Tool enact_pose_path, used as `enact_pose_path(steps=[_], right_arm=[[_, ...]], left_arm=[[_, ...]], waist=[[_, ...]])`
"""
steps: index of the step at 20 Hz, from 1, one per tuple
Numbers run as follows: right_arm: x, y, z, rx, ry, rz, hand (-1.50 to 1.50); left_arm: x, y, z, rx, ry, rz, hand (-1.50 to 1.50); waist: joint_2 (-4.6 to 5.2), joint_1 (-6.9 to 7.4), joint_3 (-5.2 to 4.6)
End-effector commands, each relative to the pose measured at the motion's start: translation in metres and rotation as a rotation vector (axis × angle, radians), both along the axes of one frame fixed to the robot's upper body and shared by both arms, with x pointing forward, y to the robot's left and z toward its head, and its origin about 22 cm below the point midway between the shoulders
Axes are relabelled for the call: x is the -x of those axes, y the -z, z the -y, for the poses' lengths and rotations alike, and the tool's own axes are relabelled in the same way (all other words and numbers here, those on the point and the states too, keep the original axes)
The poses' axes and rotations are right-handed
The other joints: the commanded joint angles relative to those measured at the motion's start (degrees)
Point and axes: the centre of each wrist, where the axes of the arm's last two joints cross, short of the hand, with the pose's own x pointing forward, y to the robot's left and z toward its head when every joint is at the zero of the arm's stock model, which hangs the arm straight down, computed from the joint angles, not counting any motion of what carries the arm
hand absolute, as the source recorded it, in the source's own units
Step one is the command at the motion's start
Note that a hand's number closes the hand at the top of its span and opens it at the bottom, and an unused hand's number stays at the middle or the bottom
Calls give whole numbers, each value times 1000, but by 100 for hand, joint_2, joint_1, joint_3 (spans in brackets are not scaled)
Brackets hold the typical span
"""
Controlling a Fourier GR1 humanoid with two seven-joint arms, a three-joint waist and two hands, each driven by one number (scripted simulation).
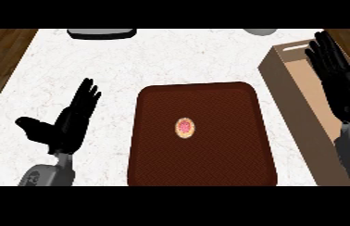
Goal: Pick the cupcake from the tray and place it in the cardboard box
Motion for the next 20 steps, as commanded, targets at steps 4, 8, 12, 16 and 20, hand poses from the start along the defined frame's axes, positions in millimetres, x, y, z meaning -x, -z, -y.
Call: enact_pose_path(steps=[4,8,12,16,20], right_arm=[[7,-68,-33,86,-40,222,-150],[15,-83,-45,476,26,185,-150],[34,-55,-67,512,-68,267,-150],[44,-42,-81,705,-182,300,-150],[55,-63,-99,861,-227,272,-150]], left_arm=[[-22,-56,-28,-338,134,186,0],[-21,-64,-20,-471,242,248,0],[-32,-62,-9,-492,255,271,0],[-30,-73,-9,-467,259,259,0],[-31,-59,-6,-486,267,272,0]], waist=[[-138,4,-69],[-151,20,-93],[-69,2,-62],[-76,71,-60],[-76,29,-68]])
